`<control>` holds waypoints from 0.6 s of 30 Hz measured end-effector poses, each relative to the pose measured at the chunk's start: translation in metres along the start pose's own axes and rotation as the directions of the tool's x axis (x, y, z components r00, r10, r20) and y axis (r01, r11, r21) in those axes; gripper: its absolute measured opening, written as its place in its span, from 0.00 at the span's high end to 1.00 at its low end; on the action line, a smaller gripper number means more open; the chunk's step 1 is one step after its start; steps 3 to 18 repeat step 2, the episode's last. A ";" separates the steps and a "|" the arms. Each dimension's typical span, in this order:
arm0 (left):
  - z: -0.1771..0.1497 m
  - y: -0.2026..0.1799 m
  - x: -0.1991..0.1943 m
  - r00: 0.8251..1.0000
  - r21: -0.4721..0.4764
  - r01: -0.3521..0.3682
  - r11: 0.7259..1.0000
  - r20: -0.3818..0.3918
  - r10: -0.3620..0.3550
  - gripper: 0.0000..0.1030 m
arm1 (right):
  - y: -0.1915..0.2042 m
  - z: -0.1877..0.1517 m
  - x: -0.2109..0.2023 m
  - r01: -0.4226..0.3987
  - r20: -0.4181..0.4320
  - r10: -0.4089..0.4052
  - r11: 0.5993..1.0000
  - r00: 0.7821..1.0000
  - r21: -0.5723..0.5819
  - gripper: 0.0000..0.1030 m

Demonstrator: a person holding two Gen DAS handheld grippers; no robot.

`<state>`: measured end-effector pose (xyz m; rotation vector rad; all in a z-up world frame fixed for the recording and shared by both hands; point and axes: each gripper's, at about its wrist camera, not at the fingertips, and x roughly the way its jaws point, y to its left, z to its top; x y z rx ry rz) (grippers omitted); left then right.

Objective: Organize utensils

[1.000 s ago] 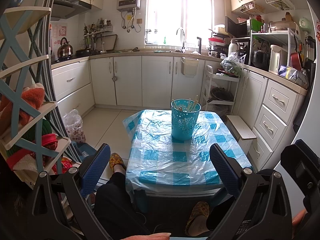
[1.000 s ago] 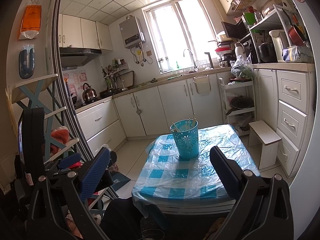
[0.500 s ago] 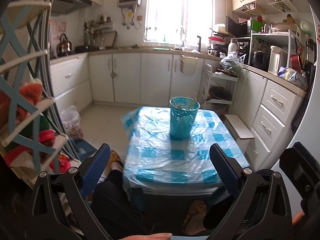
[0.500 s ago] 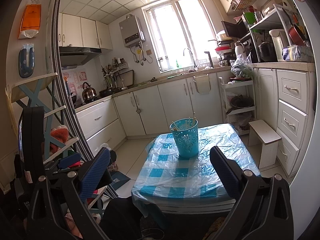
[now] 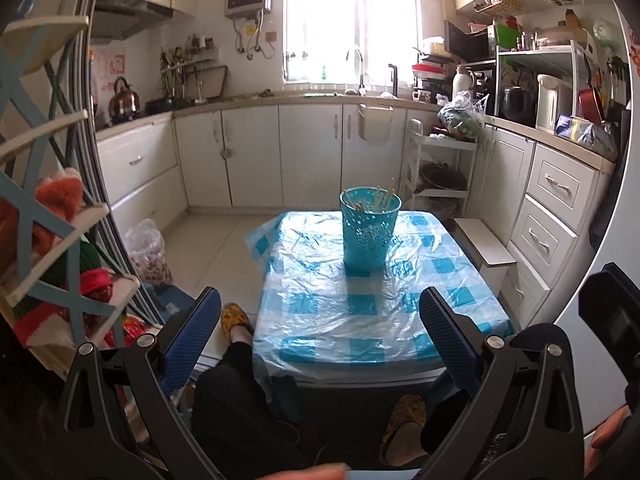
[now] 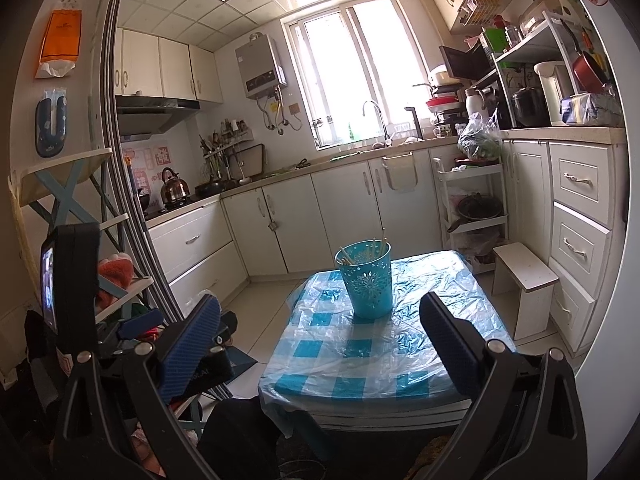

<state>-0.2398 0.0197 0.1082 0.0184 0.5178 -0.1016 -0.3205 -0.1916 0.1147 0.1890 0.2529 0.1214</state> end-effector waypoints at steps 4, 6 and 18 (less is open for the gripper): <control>0.001 0.004 0.005 1.000 -0.019 0.011 1.000 -0.021 -0.012 0.07 | -0.005 0.001 0.000 0.009 0.000 -0.009 1.000 1.000 0.003 0.07; 0.001 0.004 0.005 1.000 -0.019 0.011 1.000 -0.021 -0.012 0.07 | -0.005 0.001 0.000 0.009 0.000 -0.009 1.000 1.000 0.003 0.07; 0.001 0.004 0.005 1.000 -0.019 0.011 1.000 -0.021 -0.012 0.07 | -0.005 0.001 0.000 0.009 0.000 -0.009 1.000 1.000 0.003 0.07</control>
